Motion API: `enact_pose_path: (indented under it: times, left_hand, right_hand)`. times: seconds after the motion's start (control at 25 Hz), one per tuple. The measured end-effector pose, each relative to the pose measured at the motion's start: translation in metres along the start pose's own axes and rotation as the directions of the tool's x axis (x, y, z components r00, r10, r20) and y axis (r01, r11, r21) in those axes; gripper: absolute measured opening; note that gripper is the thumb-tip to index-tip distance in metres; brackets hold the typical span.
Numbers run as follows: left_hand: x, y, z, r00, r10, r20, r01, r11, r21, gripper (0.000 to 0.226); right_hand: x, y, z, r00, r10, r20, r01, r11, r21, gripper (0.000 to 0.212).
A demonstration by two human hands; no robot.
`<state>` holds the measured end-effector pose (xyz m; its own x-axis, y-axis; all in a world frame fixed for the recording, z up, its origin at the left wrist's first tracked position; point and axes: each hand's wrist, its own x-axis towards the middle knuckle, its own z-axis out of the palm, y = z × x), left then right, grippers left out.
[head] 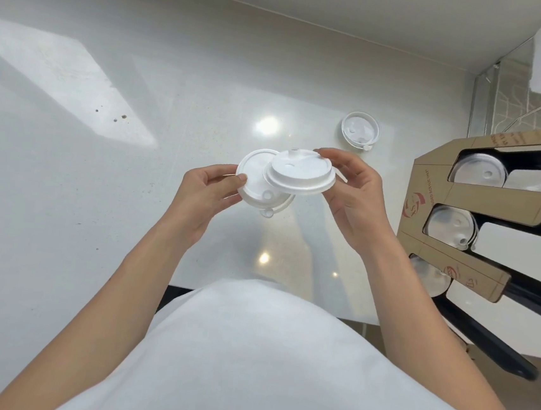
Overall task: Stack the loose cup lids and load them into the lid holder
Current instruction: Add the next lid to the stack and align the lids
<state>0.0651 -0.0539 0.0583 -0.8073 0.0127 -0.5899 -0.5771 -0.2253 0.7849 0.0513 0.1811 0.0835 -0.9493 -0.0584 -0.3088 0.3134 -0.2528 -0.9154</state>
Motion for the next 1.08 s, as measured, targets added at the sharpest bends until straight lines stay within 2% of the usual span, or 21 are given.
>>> enact_pose_path:
  times: [0.16, 0.28, 0.48, 0.56, 0.72, 0.92, 1.08]
  left_hand:
    - [-0.001, 0.001, 0.004, 1.000, -0.005, -0.026, 0.005, 1.000, -0.009, 0.029]
    - [0.000, 0.002, 0.006, 1.000, 0.005, -0.028, -0.004, 1.000, 0.015, 0.032]
    - [0.002, 0.002, 0.007, 1.000, 0.013, -0.015, -0.013, 0.999, 0.043, 0.037]
    - [0.002, 0.002, 0.008, 1.000, 0.013, -0.012, -0.012, 0.999, 0.052, 0.036]
    - [0.002, 0.001, 0.009, 1.000, 0.020, -0.004, -0.020, 0.997, 0.074, 0.036]
    - [0.003, 0.002, 0.011, 1.000, 0.011, 0.017, -0.013, 0.996, 0.093, 0.036]
    - [0.001, 0.005, 0.014, 0.996, -0.032, 0.079, 0.027, 0.997, 0.071, 0.027]
  right_hand:
    - [-0.002, -0.003, -0.005, 0.994, 0.063, 0.086, -0.073, 0.990, 0.120, 0.035]
    - [-0.001, 0.000, -0.004, 0.997, 0.070, 0.029, -0.071, 0.997, 0.035, 0.021]
    - [0.004, 0.002, -0.009, 0.990, 0.134, -0.044, -0.138, 0.987, -0.088, 0.039]
    - [0.005, 0.001, -0.011, 0.979, 0.200, -0.040, -0.204, 0.970, -0.134, 0.037]
    - [0.007, 0.003, -0.013, 0.969, 0.245, -0.033, -0.247, 0.953, -0.177, 0.029]
    - [0.012, 0.005, -0.014, 0.972, 0.232, 0.018, -0.221, 0.946, -0.238, 0.022]
    - [0.016, 0.003, -0.012, 0.980, 0.198, 0.022, -0.187, 0.951, -0.245, 0.027]
